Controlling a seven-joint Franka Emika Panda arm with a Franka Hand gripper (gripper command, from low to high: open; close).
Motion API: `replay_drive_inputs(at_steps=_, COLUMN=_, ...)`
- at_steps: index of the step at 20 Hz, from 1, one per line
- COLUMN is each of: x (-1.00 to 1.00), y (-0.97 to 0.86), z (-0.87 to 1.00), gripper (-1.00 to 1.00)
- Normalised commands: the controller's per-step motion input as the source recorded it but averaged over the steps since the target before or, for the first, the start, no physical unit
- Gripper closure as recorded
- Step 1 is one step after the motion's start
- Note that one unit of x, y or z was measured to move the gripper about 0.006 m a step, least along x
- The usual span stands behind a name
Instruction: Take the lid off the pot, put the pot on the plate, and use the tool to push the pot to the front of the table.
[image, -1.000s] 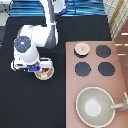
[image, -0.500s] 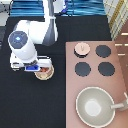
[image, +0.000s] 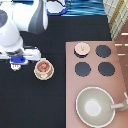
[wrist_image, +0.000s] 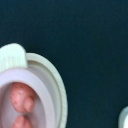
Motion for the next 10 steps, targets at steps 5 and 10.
replay_drive_inputs(at_steps=5, x=-0.48, y=-0.84, z=0.01, gripper=-1.0)
replay_drive_inputs(at_steps=10, x=-0.68, y=-0.76, z=-0.43, gripper=-1.0)
